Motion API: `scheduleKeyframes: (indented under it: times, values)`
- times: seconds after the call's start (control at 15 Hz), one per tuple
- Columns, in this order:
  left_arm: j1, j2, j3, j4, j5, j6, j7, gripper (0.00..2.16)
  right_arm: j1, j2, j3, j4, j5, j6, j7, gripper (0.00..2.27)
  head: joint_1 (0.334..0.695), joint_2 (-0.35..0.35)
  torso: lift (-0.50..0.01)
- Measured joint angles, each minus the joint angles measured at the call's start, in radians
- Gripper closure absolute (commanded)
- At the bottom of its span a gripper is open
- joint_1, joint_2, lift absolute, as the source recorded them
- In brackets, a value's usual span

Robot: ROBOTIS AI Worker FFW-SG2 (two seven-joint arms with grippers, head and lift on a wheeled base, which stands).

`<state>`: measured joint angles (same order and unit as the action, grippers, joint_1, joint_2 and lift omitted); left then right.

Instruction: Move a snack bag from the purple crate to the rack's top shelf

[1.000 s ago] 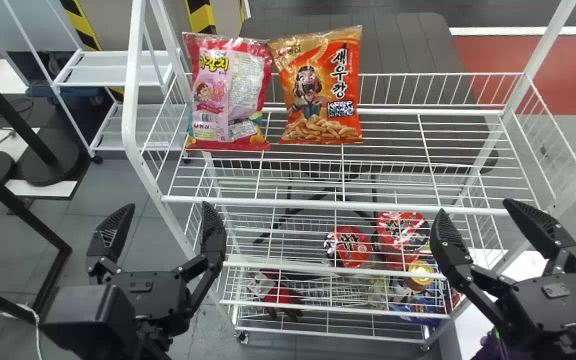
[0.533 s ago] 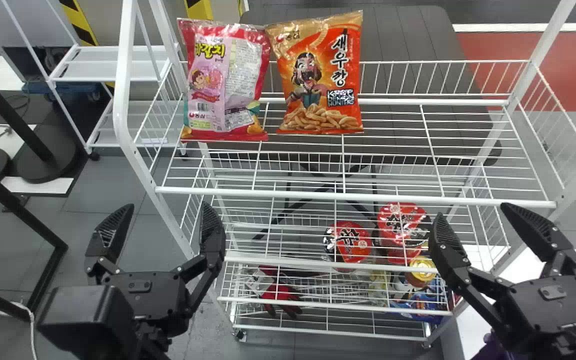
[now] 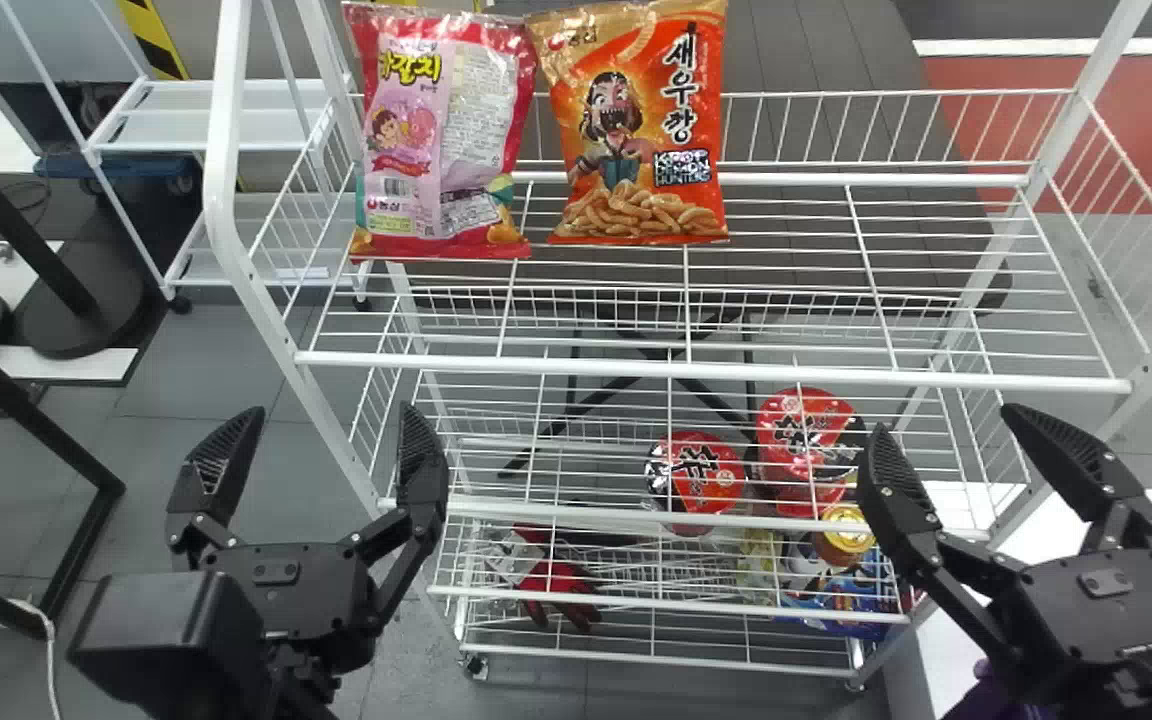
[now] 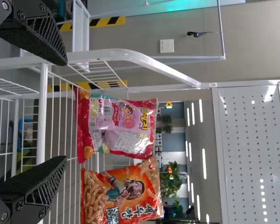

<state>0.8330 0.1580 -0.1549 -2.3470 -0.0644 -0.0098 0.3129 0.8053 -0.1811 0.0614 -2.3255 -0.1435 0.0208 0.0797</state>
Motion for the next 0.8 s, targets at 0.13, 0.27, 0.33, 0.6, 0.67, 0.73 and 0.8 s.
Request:
scheduleKeyframes:
  times: [0.13,0.27,0.33,0.6,0.67,0.73,0.8]
  values:
    - [0.0,0.0,0.0,0.0,0.001,-0.001,0.0,0.1,0.0,-0.001,0.0,0.0,0.0,0.0,0.0,0.17,0.695,0.067,-0.115]
    - [0.0,0.0,0.0,-0.001,0.006,-0.003,-0.002,0.1,0.0,-0.003,0.0,0.0,-0.001,0.0,0.0,0.17,0.695,0.067,-0.123]
    - [0.0,0.0,0.0,-0.001,0.008,-0.003,-0.003,0.1,0.0,-0.003,0.0,0.0,-0.001,0.001,0.0,0.17,0.695,0.066,-0.127]
    - [0.0,0.0,0.001,-0.001,0.011,-0.003,-0.003,0.1,-0.001,-0.003,0.0,0.0,-0.001,0.003,0.0,0.17,0.695,0.067,-0.143]
    - [0.0,0.0,0.001,-0.002,0.011,-0.003,-0.002,0.1,-0.002,-0.003,0.0,0.0,-0.001,0.003,0.0,0.17,0.695,0.067,-0.147]
    - [0.0,0.0,0.001,-0.003,0.011,-0.003,-0.002,0.1,-0.003,-0.003,0.0,-0.001,-0.001,0.003,0.001,0.17,0.695,0.068,-0.151]
    - [0.0,0.0,0.002,-0.004,0.011,-0.003,-0.002,0.1,-0.003,-0.003,0.0,-0.001,-0.001,0.004,0.001,0.17,0.695,0.068,-0.155]
